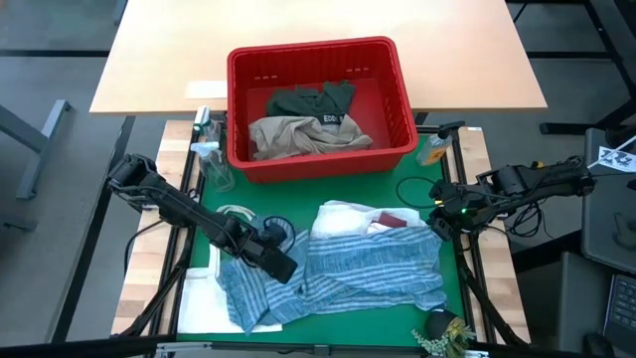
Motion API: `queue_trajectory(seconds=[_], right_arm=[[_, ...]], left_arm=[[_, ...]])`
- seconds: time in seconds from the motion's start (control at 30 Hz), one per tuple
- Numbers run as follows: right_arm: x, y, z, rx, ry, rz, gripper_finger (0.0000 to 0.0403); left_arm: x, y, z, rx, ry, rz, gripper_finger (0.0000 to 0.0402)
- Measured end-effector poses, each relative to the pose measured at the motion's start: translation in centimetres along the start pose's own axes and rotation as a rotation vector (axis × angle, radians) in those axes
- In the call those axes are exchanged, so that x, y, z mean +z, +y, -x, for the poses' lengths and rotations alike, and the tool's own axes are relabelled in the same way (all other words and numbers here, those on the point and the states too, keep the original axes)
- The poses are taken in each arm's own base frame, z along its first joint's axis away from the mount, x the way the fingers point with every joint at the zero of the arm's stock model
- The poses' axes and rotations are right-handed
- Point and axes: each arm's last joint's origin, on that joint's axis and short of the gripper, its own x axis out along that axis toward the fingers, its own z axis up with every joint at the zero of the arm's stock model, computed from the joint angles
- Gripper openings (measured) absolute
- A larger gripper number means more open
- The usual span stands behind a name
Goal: Fold Laundry from Bin
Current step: Fold the blue checkered polo shirt
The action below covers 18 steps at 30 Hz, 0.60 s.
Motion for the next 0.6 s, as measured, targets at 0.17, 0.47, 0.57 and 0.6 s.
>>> queue_trajectory(seconds=[0.17, 0.47, 0.57, 0.6], right_arm=[[0.0, 0.0, 0.0, 0.000, 0.000, 0.000, 0.0127], [0.0, 0.0, 0.0, 0.000, 0.000, 0.000, 0.0127], [0.0, 0.0, 0.0, 0.000, 0.000, 0.000, 0.0127], [0.0, 0.0, 0.0, 0.000, 0.000, 0.000, 0.0127]], left_arm=[[1.6, -0.4, -0.1, -0.040, -0.163, 0.017, 0.0139], [5.4, 0.7, -0.7, 0.040, -0.357, 0.108, 0.0139], [5.8, 0.9, -1.5, 0.058, -0.333, 0.116, 0.0139], [5.7, 1.1, -1.8, 0.072, -0.318, 0.111, 0.0139]])
